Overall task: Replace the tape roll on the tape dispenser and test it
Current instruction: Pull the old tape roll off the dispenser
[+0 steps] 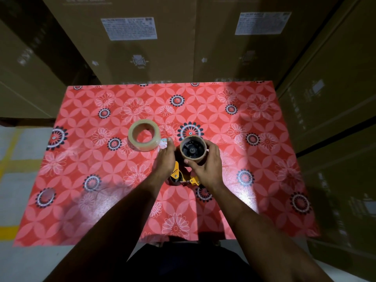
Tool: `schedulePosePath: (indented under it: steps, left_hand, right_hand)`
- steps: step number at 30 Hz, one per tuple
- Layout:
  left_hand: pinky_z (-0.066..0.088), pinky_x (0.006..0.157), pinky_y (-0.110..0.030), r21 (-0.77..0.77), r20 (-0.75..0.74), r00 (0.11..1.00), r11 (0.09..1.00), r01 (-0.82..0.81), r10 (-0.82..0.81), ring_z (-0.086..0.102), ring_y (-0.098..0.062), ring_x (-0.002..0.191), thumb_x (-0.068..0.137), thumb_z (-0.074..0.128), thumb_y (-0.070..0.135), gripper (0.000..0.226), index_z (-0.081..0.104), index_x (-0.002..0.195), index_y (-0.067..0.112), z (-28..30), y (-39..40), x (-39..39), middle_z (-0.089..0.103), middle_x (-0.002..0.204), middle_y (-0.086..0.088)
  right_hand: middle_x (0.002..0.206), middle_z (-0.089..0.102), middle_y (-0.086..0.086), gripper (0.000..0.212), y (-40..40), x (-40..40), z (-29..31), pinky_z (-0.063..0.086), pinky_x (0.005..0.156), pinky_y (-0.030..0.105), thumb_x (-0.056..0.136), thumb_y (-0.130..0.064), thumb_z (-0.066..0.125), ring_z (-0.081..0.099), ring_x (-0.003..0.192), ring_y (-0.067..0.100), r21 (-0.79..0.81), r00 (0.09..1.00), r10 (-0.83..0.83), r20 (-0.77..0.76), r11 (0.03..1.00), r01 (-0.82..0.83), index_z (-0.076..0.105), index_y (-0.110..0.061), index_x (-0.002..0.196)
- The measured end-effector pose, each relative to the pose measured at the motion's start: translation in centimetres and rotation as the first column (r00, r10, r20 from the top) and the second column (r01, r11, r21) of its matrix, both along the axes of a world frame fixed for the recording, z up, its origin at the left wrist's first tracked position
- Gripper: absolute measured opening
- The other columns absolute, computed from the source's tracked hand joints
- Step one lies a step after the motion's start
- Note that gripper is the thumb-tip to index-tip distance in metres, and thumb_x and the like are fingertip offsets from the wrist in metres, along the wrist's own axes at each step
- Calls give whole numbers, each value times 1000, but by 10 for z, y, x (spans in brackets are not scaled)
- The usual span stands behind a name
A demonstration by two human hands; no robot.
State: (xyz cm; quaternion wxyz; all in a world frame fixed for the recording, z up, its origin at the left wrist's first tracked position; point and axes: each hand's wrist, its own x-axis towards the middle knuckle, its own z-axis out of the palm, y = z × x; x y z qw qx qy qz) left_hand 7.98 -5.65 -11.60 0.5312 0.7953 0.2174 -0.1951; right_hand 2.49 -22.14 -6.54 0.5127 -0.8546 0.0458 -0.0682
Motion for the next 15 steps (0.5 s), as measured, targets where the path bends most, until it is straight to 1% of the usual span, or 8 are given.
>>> schedulePosePath:
  steps: [2,4,6,8,10,13,15]
  left_hand:
    - [48,110,-56,-28,26,1000,1000,-6,6,70,-28,115,66,-2,109,125,80,110,24,5,-1,-3,79,120,-7]
    - [49,109,-56,-62,49,998,998,-22,25,72,-28,109,65,0,110,121,79,101,25,11,-3,-5,80,110,-6]
    - [49,109,-54,-77,55,998,996,-37,42,72,-25,108,61,1,111,119,79,99,29,19,-4,-8,81,107,-3]
    - [47,110,-53,-90,49,998,995,-44,49,71,-23,112,58,1,112,120,78,104,33,25,-5,-10,81,111,0]
    - [45,113,-54,-84,35,998,995,-48,51,69,-25,118,61,1,111,119,78,111,35,16,-3,-8,79,120,-1]
    - [41,116,-62,-96,7,999,995,-38,38,64,-32,130,70,2,109,105,76,115,49,-14,6,-1,75,133,-5]
    - [40,116,-62,-102,9,1000,994,-29,30,64,-31,131,75,3,106,97,74,115,52,-14,6,-1,75,133,-4]
  right_hand:
    - [121,50,-6,78,0,0,1,45,94,26,72,-42,86,50,118,15,23,999,-22,-32,999,23,49,-15,135]
    - [122,51,-4,77,0,0,2,46,94,28,74,-45,83,52,118,17,19,999,-23,-35,1000,24,48,-16,136]
    - [125,52,-1,76,0,0,1,48,96,33,76,-47,81,52,120,19,4,999,-15,-38,1000,15,47,-17,138]
    - [126,53,0,76,0,0,2,49,96,36,77,-49,79,51,120,20,-22,999,-8,-38,1000,7,46,-17,138]
    - [127,53,1,76,2,-1,3,48,97,38,78,-50,78,50,120,20,-44,1000,3,-9,999,-4,46,-15,138]
    - [135,53,5,79,2,-2,4,45,103,37,82,-51,75,46,127,19,-69,997,49,52,997,-46,45,-11,143]
    - [142,50,6,80,2,-4,3,44,107,38,84,-46,77,43,133,18,-67,997,52,52,997,-48,42,-10,147]
